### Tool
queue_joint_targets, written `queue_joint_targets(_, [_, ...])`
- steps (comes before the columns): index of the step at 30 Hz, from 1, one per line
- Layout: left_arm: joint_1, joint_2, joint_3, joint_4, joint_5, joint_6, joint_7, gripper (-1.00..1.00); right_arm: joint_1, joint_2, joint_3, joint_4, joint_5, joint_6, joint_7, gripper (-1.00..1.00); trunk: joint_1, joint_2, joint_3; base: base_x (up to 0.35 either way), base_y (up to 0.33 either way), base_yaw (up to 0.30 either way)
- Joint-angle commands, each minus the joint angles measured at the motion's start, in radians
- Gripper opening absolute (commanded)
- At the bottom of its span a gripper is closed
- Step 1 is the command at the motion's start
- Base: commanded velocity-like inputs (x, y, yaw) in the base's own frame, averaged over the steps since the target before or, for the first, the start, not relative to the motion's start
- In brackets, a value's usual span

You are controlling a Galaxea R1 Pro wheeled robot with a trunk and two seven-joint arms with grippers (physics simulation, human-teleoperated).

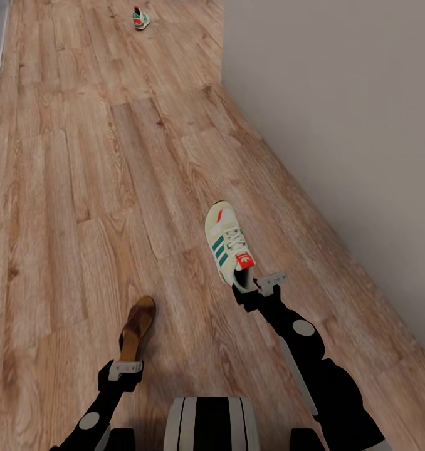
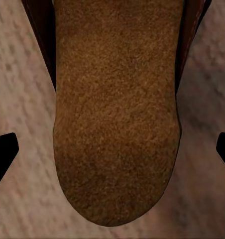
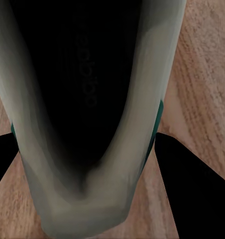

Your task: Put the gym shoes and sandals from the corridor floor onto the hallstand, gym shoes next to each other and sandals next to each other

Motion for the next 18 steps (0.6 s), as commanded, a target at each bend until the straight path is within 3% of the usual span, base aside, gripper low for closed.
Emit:
queue_joint_targets(1, [0.0,0.0,0.004,0.001,-0.01,-0.004,0.001,1.0,0.0,0.0,-0.001,-0.001,0.003,0.005,0.004,-1.0,0.0,0.0,0.0,0.175,0.0,0.0])
queue_joint_targets(11, [0.001,0.002,0.004,0.0,-0.002,-0.005,0.001,1.0,0.0,0.0,-0.002,-0.002,0.003,0.005,0.005,-1.0,0.0,0.0,0.0,0.024,0.0,0.0])
queue_joint_targets(18, [0.0,0.002,0.002,0.0,-0.001,-0.005,0.001,1.0,0.0,0.0,-0.002,-0.001,0.003,0.005,0.004,-1.0,0.003,-0.002,-0.035,0.0,0.0,0.0])
